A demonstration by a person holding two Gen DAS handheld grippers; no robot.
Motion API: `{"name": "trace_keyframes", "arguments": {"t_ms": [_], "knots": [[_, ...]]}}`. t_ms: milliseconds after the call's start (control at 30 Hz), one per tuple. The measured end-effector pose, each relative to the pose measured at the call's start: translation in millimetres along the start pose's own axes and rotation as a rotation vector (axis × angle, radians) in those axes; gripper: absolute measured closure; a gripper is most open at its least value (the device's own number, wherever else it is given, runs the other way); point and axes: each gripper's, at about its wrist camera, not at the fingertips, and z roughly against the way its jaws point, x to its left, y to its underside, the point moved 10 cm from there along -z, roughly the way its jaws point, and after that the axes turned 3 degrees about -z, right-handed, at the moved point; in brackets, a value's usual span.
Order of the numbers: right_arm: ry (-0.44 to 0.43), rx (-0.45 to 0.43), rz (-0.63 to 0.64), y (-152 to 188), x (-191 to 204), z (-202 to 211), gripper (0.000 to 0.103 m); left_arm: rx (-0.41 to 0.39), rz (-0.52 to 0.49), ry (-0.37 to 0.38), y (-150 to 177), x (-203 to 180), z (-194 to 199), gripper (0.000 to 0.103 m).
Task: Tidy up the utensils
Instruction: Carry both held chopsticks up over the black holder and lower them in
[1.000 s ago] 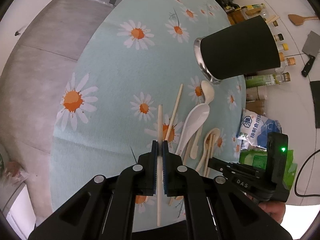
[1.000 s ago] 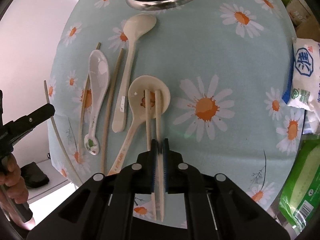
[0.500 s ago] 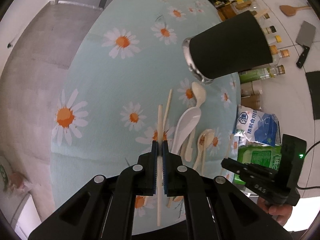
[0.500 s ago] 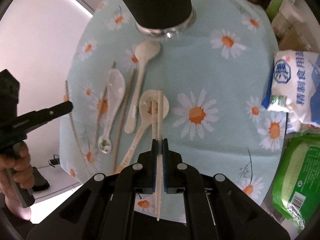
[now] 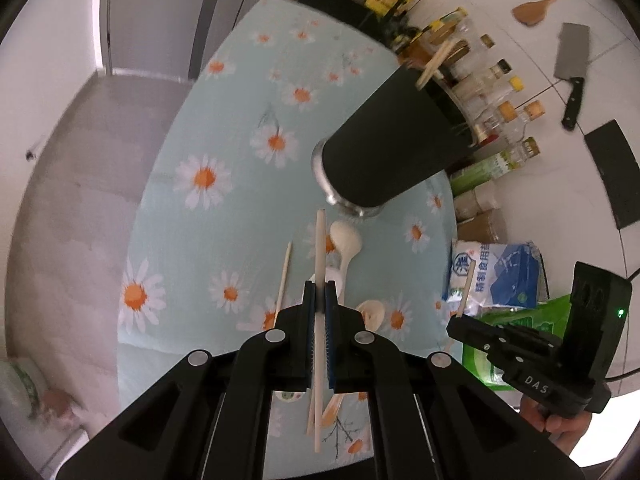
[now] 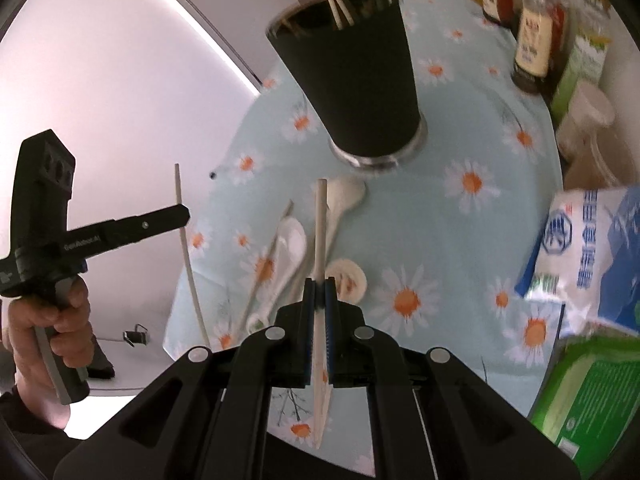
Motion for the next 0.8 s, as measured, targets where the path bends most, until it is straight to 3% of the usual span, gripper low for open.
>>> {"name": "trace_keyframes", "arguments": {"t_ms": [433, 667, 800], "knots": [[-0.121, -0.245, 0.076, -57, 8, 49, 0.097, -0.193, -0.137, -0.038, -40, -57, 33, 0.1], [-0.185, -0.32, 0.067, -89, 12, 67, 0.097, -0.272, -0.187, 0.008, -65, -88, 47, 0.1], [-0.213, -0.417, 0.074, -114, 19, 86, 0.097, -0.334, -0.227, 0.032, -84, -106, 56, 0.1]]}}
